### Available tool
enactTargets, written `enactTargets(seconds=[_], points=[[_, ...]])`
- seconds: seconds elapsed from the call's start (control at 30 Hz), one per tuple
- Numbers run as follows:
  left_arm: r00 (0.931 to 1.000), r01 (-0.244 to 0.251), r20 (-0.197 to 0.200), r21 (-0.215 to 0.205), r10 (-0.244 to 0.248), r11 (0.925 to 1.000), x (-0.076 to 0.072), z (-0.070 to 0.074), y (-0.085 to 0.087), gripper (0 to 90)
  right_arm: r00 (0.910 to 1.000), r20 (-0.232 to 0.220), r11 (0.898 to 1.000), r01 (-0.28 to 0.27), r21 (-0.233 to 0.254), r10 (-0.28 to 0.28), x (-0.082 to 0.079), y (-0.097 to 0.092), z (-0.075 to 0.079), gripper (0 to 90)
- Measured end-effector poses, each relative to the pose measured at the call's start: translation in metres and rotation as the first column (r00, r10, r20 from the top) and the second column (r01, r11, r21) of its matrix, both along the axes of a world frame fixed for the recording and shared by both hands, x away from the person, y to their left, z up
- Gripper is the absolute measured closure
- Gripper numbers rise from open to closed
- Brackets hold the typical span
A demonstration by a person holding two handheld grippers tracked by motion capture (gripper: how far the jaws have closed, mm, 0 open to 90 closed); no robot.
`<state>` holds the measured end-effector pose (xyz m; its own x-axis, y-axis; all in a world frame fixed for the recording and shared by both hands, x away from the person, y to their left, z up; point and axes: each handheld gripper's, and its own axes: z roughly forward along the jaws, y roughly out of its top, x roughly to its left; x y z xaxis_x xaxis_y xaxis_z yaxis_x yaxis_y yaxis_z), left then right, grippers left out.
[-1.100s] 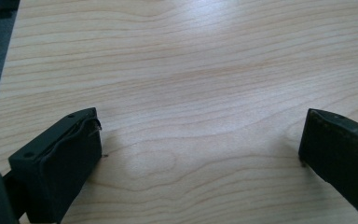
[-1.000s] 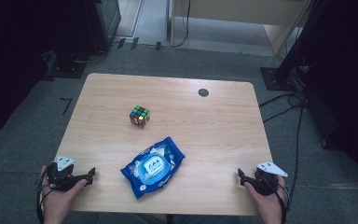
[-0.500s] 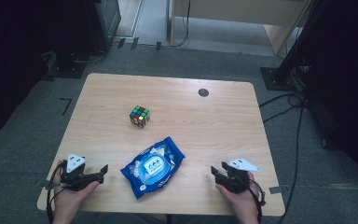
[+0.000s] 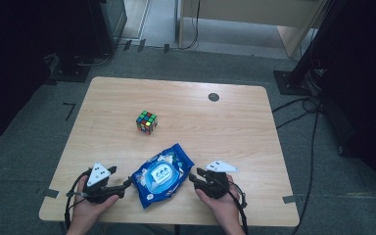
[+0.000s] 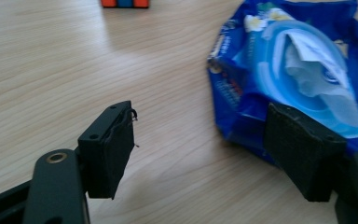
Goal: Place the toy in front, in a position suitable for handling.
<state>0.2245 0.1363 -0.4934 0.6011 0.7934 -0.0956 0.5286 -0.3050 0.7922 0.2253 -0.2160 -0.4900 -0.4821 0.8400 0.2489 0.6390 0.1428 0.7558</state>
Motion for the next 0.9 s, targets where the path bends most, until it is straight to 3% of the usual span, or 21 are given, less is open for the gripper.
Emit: enactTargets(seconds=[0.17, 0.27, 0.3, 0.4, 0.53, 0.6, 0.7, 0.8, 0.9], points=[[0.9969, 0.079, 0.001, 0.001, -0.079, 0.9969, -0.003, -0.002, -0.014, 30.7, 0.9999, -0.011, 1.0, -0.002, 0.014, 0.002, -0.001, 0.014, 0.0, 62.0], [0.9897, 0.143, 0.004, 0.008, -0.143, 0.9896, -0.007, -0.004, -0.029, 30.5, 0.9992, -0.021, 0.999, 0.034, -0.039, -0.035, 0.004, 0.016, -0.005, 62.3], [0.9897, 0.143, 0.004, 0.008, -0.143, 0.9896, -0.007, -0.004, -0.029, 30.4, 0.9992, -0.021, 0.999, 0.034, -0.039, -0.035, 0.004, 0.016, -0.005, 62.3], [0.9813, 0.192, 0.006, 0.012, -0.192, 0.9812, -0.009, -0.006, -0.041, 30.2, 0.9979, -0.001, 0.995, 0.064, -0.075, -0.065, 0.011, 0.009, -0.006, 63.6], [0.9638, 0.266, 0.001, 0.04, -0.267, 0.963, -0.012, -0.009, -0.058, 29.5, 0.995, 0.027, 0.988, 0.099, -0.116, -0.097, 0.017, 0.0, -0.006, 62.8], [0.9608, 0.277, 0.0, 0.058, -0.277, 0.9591, -0.013, -0.011, -0.062, 28.6, 0.9917, 0.046, 0.982, 0.125, -0.139, -0.12, 0.022, -0.006, -0.006, 62.4], [0.9667, 0.256, 0.001, 0.054, -0.256, 0.9653, -0.011, -0.011, -0.058, 26.2, 0.9893, 0.041, 0.984, 0.144, -0.103, -0.14, 0.024, -0.015, -0.002, 61.7], [0.9806, 0.196, 0.0, 0.034, -0.196, 0.98, -0.007, -0.011, -0.046, 24.7, 0.9872, 0.043, 0.985, 0.156, -0.07, -0.153, 0.02, -0.019, 0.003, 60.1], [0.9918, 0.128, -0.005, 0.027, -0.128, 0.9915, -0.003, -0.013, -0.037, 23.6, 0.9857, 0.003, 0.986, 0.168, -0.02, -0.168, 0.011, -0.015, 0.003, 58.9]])
